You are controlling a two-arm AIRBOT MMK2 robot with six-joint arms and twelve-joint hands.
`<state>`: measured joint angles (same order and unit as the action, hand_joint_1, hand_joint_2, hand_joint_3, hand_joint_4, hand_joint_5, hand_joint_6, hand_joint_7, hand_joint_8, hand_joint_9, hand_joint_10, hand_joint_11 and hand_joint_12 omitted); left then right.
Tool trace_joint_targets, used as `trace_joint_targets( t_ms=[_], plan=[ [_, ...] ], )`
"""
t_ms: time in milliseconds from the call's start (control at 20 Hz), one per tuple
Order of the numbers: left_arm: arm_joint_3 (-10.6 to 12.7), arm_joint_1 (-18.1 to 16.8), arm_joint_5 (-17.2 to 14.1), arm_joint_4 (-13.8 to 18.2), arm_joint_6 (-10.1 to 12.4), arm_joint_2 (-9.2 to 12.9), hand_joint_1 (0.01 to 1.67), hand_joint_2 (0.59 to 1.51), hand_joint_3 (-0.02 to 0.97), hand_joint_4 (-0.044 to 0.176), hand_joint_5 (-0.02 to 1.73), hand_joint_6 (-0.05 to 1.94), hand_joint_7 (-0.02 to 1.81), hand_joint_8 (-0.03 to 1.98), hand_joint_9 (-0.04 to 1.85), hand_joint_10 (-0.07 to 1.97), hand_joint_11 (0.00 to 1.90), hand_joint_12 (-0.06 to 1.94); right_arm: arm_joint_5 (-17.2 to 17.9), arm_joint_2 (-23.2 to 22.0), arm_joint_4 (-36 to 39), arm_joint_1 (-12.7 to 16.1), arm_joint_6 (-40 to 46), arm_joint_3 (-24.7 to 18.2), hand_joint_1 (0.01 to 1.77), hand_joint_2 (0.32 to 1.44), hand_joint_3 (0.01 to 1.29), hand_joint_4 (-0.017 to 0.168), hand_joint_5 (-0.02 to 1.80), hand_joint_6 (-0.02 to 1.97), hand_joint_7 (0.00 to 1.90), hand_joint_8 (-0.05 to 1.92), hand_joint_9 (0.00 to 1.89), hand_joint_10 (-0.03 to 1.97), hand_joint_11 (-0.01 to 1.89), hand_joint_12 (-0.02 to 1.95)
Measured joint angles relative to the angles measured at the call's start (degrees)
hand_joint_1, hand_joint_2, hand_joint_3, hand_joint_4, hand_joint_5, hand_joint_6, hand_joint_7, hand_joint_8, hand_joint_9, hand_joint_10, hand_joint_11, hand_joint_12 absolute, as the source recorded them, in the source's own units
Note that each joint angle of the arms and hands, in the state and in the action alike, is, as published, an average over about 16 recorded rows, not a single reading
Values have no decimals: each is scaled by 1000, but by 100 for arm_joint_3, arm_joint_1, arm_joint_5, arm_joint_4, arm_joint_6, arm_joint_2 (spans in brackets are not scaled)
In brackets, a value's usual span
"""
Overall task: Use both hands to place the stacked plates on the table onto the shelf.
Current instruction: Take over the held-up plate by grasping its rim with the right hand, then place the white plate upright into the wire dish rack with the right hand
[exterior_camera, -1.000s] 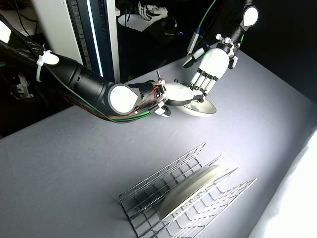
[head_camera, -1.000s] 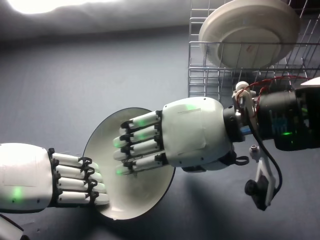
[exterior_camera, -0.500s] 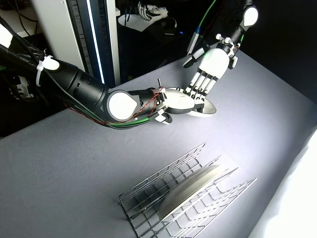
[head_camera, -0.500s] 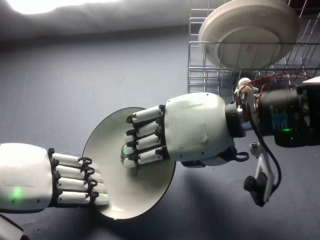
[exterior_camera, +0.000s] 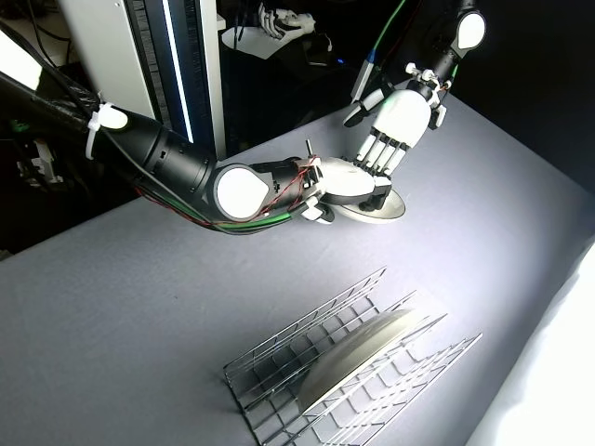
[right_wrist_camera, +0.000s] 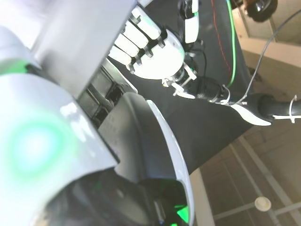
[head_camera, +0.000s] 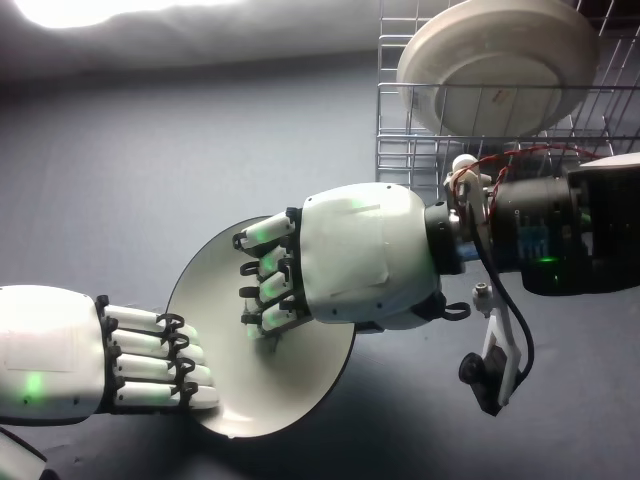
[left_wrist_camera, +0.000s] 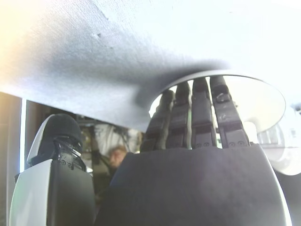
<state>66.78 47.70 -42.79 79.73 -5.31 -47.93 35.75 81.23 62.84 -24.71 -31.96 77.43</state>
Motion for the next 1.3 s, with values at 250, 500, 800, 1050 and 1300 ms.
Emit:
trace_joint_targets(
  t_ms=[250,500,800,1050,1300],
  plan=[
    [-45,-218,-6,-58,78,112,24,1136,14,-5,61,-17,103,-10,119,-6,15,266,31,29,-151,41,-86,14,1223,1077,13,-3,706,225,776,177,788,478,435,1326],
    [-163,-654,-21,-125,195,349,23,1138,14,-3,81,-3,122,-7,123,2,15,286,89,-25,-283,98,-145,13,1247,1029,13,0,771,367,887,302,929,718,646,1245],
    [-376,-1318,-14,-175,363,784,23,1141,14,1,107,13,148,-4,132,11,15,317,109,-193,-462,224,-180,-90,1280,986,14,0,832,532,991,455,1040,999,800,1177],
    [-521,-1720,82,-171,413,1122,23,1143,14,0,111,15,153,-4,137,11,15,323,107,-418,-644,374,-188,-294,1296,979,13,-1,882,629,1035,550,1051,1010,800,1187],
    [-597,-1947,257,-164,309,1369,22,1142,14,1,118,13,160,-4,144,11,14,333,54,-669,-955,537,-168,-589,1310,979,14,-4,923,758,1058,657,1038,1028,777,1203]
  ],
)
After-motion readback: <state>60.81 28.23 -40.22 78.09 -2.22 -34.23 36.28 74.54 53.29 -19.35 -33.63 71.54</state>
